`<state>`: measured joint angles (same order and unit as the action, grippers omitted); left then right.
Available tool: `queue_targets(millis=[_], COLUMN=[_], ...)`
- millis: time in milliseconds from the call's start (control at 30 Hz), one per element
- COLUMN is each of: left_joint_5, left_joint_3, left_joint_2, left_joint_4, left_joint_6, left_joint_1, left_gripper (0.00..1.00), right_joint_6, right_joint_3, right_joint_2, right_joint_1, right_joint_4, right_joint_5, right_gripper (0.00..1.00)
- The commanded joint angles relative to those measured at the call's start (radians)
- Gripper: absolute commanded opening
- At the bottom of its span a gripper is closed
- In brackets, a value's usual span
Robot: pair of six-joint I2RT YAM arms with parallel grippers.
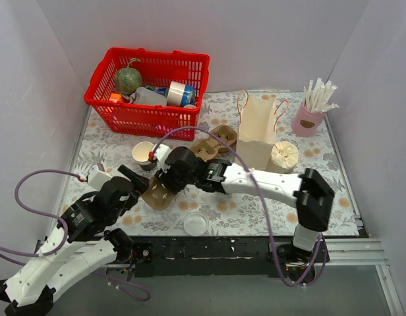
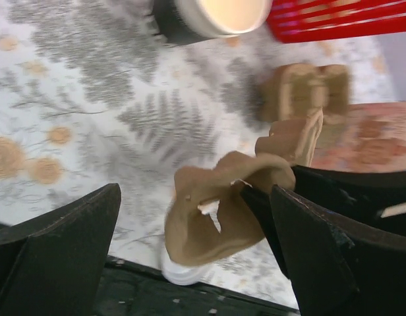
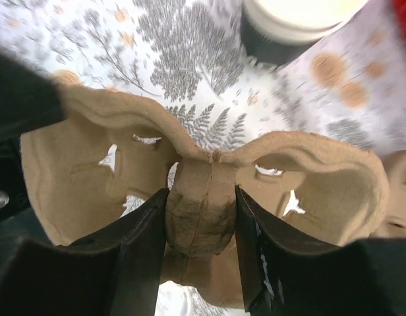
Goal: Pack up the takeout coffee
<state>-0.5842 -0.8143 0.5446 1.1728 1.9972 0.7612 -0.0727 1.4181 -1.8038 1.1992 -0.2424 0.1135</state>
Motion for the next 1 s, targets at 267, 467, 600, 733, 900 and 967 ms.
queue_targets(millis=[267,467,600,733,900,967], left_joint_5=[0.162,0.339,0.541,0.583,0.589,0.644], left_joint_3=[-0.097,-0.126,-0.196,-0.323,-0.407,-0.437], left_joint_2=[-0.028,0.203,0.392,0.555,0.698,0.755], left_joint_4=[-0.466,-0.715,-0.873,-0.937,-1.021,-1.079], left_joint_6=[-0.225,-0.351,-0.423,-0.477,-0.526,-0.526], left_joint_1=[-0.003,-0.003,-0.003,-0.003,-0.005,-0.007], left_gripper=[0.98,0.98,0.98,0.98,0.98,0.98], right_joint_6=[0.407,0.556,0.706,0.826,1.014,1.051], right_joint_3=[0.212,0.283,0.291,0.239,0.151,0.136], right_joint_2=[0.465,0.517,0.518,0.540,0.589,0.601], right_joint_1=[-0.139,-0.433,-0.579,-0.729,-0.826,-0.846], right_joint_4=[-0.066,-0.054,-0.078,-0.064,-0.049,-0.069], right_joint_5=[0.072,-0.049,-0.106,-0.172,-0.253,-0.284], right_gripper=[0.50,0.50,0.52,0.53,0.56,0.56])
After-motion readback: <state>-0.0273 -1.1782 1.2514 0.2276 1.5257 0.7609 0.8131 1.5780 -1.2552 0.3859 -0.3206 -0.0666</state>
